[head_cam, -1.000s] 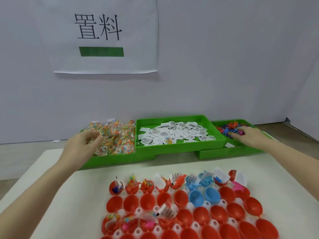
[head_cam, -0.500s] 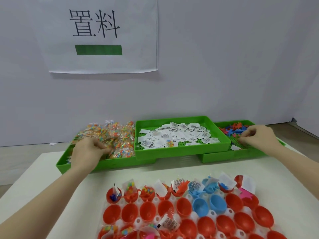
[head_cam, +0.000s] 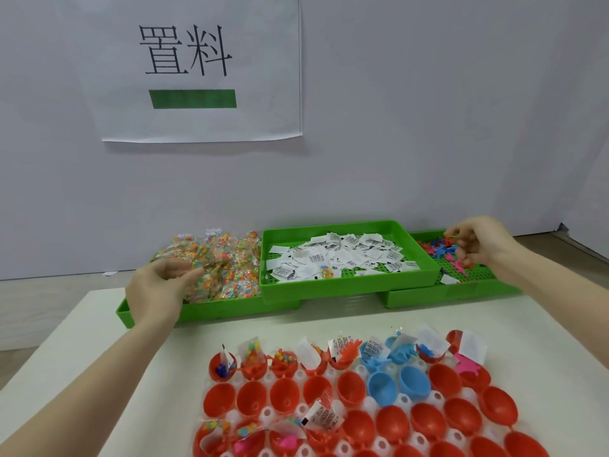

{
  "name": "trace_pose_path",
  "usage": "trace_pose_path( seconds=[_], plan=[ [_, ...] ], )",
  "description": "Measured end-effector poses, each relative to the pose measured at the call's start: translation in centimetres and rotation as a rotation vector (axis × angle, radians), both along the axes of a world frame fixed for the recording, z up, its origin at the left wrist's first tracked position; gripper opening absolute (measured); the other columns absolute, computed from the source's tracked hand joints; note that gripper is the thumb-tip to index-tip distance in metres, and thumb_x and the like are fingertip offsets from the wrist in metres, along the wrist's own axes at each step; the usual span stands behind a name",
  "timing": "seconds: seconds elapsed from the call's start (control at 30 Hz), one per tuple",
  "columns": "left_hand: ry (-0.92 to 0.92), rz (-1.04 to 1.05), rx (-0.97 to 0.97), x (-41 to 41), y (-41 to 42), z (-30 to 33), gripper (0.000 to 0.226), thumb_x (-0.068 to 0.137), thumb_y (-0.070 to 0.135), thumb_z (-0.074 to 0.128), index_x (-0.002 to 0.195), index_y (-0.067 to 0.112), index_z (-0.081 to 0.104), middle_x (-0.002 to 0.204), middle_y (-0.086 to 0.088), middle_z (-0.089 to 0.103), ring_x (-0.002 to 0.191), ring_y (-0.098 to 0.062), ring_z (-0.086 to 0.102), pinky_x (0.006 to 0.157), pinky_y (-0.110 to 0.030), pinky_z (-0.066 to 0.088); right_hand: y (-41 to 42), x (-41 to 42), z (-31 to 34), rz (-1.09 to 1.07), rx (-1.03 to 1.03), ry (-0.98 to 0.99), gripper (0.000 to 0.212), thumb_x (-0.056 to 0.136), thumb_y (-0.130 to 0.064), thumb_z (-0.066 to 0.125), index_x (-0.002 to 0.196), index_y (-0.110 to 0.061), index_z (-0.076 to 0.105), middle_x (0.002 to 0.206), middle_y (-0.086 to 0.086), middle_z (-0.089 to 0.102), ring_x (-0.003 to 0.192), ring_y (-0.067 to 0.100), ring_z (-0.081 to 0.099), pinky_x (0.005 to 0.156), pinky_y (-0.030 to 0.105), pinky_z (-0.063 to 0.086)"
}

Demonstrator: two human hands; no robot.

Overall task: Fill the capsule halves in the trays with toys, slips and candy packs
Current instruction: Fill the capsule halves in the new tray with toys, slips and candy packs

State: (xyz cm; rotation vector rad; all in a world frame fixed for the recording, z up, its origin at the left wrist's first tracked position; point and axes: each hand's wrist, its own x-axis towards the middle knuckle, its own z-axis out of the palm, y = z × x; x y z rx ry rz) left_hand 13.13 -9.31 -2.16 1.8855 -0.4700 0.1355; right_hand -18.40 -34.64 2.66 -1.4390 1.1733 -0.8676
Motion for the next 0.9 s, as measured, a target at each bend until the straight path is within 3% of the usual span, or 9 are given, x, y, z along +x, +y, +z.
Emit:
trace_pose_path(
  seconds=[0.07, 0.17, 0.27, 0.37, 0.43, 0.53, 0.63, 0.77, 0.9],
  plan=[
    [-0.013, 0.060, -0.056, -0.3, 0.1, 0.3, 0.025, 0.069, 0.025, 0.079, 0.090, 0.012, 0.071, 0.077, -0.003, 0.064, 0.076, -0.020, 0.059, 0.078, -0.038, 0.051, 0.6, 1.0, 0.6, 0.019, 0.057, -0.085, 0.024, 0.082, -0.004, 0.030, 0.060, -0.011, 0.035, 0.054, 0.003, 0.024, 0.021, 0.008, 0.023, 0.032, 0.006, 0.017],
    [-0.022, 0.114, -0.109, -0.8, 0.4, 0.6, 0.025, 0.071, 0.027, 0.078, 0.091, 0.014, 0.072, 0.077, -0.002, 0.066, 0.075, -0.019, 0.061, 0.082, -0.039, 0.052, 1.6, 2.6, 1.2, 0.031, 0.071, -0.125, 0.032, 0.087, -0.019, 0.038, 0.057, -0.017, 0.029, 0.038, -0.005, 0.027, 0.023, 0.007, 0.020, 0.034, 0.005, 0.015],
    [0.018, 0.075, -0.139, -0.8, 0.7, 0.6, 0.023, 0.072, 0.024, 0.077, 0.090, 0.010, 0.072, 0.076, -0.009, 0.067, 0.062, -0.017, 0.061, 0.074, -0.030, 0.051, 2.6, 4.2, 1.1, 0.105, -0.213, 0.192, 0.047, 0.090, -0.031, 0.054, 0.051, -0.017, 0.033, 0.033, -0.004, 0.031, 0.024, 0.007, 0.024, 0.034, 0.013, 0.025],
    [0.073, 0.021, -0.187, -0.7, 1.0, 0.5, 0.017, 0.074, 0.020, 0.076, 0.087, 0.010, 0.070, 0.067, -0.003, 0.063, 0.042, 0.003, 0.056, 0.056, -0.014, 0.048, 3.4, 5.9, 0.8, 0.301, -0.520, 0.464, 0.057, 0.089, -0.040, 0.054, 0.045, -0.018, 0.024, 0.038, -0.006, 0.020, 0.027, 0.005, 0.016, 0.042, 0.020, 0.024],
    [0.117, 0.057, -0.266, -0.9, 1.2, 0.8, 0.018, 0.075, 0.019, 0.076, 0.088, 0.008, 0.068, 0.069, -0.002, 0.062, 0.046, 0.001, 0.057, 0.057, -0.013, 0.047, 4.0, 6.9, 0.6, 0.406, -0.578, 0.577, 0.058, 0.086, -0.043, 0.058, 0.046, -0.017, 0.025, 0.039, -0.007, 0.021, 0.032, 0.006, 0.020, 0.044, 0.020, 0.024],
    [0.268, 0.079, -0.475, -2.0, 1.8, 1.7, 0.016, 0.078, 0.015, 0.073, 0.087, 0.004, 0.064, 0.072, -0.003, 0.064, 0.053, -0.007, 0.062, 0.056, -0.011, 0.049, 4.3, 7.7, 0.1, 0.508, -0.611, 0.785, 0.034, 0.075, -0.042, 0.071, 0.062, -0.015, 0.055, 0.070, -0.009, 0.056, 0.064, 0.007, 0.053, 0.066, 0.029, 0.044],
    [0.363, -0.050, -0.639, -4.5, 2.9, 2.9, 0.008, 0.082, 0.009, 0.068, 0.077, 0.008, 0.061, 0.057, 0.007, 0.067, 0.049, -0.002, 0.064, 0.052, -0.006, 0.047, 4.3, 8.3, -0.1, 0.512, -0.594, 0.917, 0.027, 0.072, -0.037, 0.076, 0.089, -0.016, 0.071, 0.113, 0.000, 0.065, 0.105, 0.020, 0.058, 0.089, 0.036, 0.046],
    [0.389, -0.319, -0.647, -8.8, 4.6, 4.8, 0.006, 0.086, 0.007, 0.059, 0.082, 0.011, 0.061, 0.061, 0.013, 0.069, 0.061, -0.004, 0.068, 0.062, -0.008, 0.050, 4.5, 8.6, -0.5, 0.413, -0.638, 0.963, 0.020, 0.074, -0.034, 0.074, 0.090, -0.021, 0.074, 0.107, -0.002, 0.069, 0.101, 0.019, 0.059, 0.074, 0.031, 0.044],
    [0.423, -0.590, -0.505, -12.1, 5.7, 6.1, 0.017, 0.065, 0.012, 0.061, 0.081, 0.010, 0.069, 0.073, 0.003, 0.073, 0.069, -0.009, 0.070, 0.061, -0.010, 0.051, 4.6, 8.2, -1.1, 0.373, -0.681, 0.894, 0.014, 0.077, -0.032, 0.072, 0.084, -0.020, 0.073, 0.101, -0.002, 0.069, 0.093, 0.017, 0.059, 0.068, 0.029, 0.041]
  ],
)
